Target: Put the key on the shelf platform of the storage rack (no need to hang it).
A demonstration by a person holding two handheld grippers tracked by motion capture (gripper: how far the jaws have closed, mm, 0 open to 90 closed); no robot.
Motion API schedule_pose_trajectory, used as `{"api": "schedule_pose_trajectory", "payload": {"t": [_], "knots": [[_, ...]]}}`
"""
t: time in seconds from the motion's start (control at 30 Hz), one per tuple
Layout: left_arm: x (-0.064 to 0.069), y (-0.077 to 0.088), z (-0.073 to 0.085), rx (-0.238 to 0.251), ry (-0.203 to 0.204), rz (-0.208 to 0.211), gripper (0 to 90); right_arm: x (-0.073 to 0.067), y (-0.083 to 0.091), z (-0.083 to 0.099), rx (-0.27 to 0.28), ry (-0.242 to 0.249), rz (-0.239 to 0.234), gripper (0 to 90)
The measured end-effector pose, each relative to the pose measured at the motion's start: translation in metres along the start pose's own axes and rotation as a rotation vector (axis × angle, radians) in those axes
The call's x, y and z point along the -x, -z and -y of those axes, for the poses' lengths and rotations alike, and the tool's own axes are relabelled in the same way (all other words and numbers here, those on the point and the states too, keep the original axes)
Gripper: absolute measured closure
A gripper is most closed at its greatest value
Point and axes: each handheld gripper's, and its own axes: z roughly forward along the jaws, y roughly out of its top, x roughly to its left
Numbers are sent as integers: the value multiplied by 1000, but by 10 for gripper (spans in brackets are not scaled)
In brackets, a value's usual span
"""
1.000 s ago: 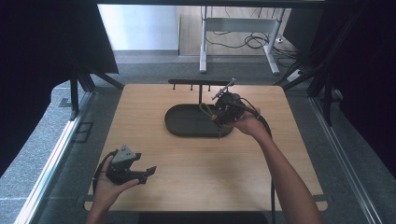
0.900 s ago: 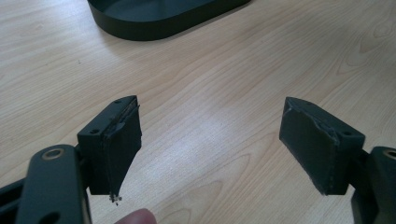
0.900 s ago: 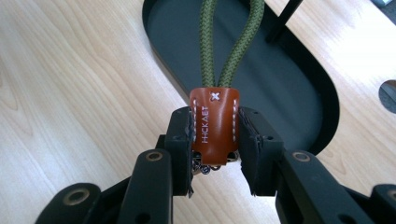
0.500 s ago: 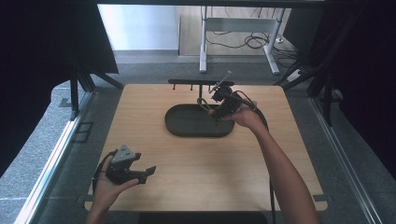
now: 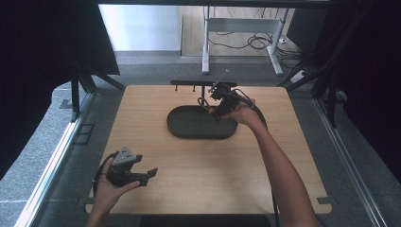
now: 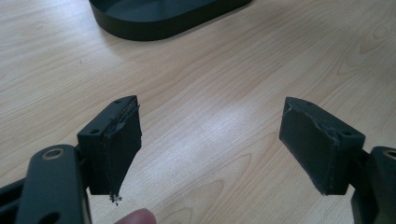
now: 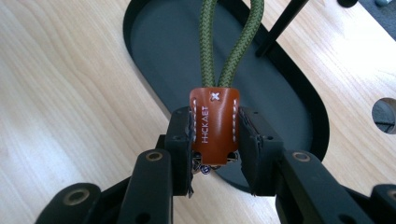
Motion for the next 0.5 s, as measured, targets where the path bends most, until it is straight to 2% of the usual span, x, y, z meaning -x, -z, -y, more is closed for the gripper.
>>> {"api": "schedule_pose_trajectory", "payload": {"t": [0.23, 0.5], "knots": [[-1, 0, 0, -1, 0, -1, 212, 10, -10, -5, -21, -9, 8, 671], [-2, 1, 1, 2, 5, -2, 212, 16, -24, -8, -28, 6, 9, 670]]}}
